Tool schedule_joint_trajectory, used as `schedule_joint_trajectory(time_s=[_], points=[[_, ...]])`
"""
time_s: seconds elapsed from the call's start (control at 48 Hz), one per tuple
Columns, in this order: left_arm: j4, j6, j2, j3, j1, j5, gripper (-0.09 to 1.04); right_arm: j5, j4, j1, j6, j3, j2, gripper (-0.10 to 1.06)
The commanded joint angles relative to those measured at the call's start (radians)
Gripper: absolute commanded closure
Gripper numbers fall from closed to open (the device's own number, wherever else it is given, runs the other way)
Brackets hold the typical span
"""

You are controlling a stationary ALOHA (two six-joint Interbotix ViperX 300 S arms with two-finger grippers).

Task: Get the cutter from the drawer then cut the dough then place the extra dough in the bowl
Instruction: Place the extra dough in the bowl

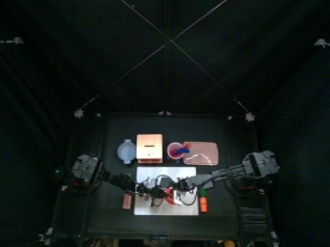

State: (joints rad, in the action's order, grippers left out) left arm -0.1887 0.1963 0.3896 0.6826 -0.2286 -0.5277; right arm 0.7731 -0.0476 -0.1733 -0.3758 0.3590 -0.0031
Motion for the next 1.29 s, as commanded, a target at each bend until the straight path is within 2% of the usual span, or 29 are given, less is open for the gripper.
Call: schedule_joint_trajectory(time_s=[0.021, 0.292, 0.521, 0.812, 0.917, 1.125, 1.229, 1.292], points=[[-0.003, -0.003, -0.005, -0.002, 0.005, 0.014, 0.41, 0.025, 0.017, 0.012, 0.000, 0.018, -0.077, 0.50], [-0.003, 0.000, -0.029, 0.000, 0.006, 0.052, 0.41, 0.009, 0.040, 0.103, 0.002, 0.202, -0.137, 0.50], [-0.002, 0.002, -0.061, 0.002, 0.017, 0.067, 0.41, -0.117, 0.083, 0.172, 0.003, 0.328, -0.149, 0.50], [-0.002, 0.002, -0.089, 0.003, 0.017, 0.078, 0.41, -0.160, 0.081, 0.170, 0.015, 0.342, -0.138, 0.48], [-0.002, 0.002, -0.100, 0.003, 0.017, 0.077, 0.41, -0.167, 0.081, 0.170, 0.008, 0.341, -0.138, 0.40], [0.000, 0.003, -0.126, 0.002, 0.017, 0.078, 0.40, -0.173, 0.083, 0.169, 0.000, 0.333, -0.137, 0.06], [0.002, 0.003, -0.141, 0.003, 0.017, 0.078, 0.40, -0.183, 0.084, 0.169, 0.000, 0.328, -0.140, -0.02], [0.005, 0.003, -0.155, 0.008, 0.017, 0.078, 0.40, -0.192, 0.086, 0.169, 0.000, 0.325, -0.143, -0.02]])
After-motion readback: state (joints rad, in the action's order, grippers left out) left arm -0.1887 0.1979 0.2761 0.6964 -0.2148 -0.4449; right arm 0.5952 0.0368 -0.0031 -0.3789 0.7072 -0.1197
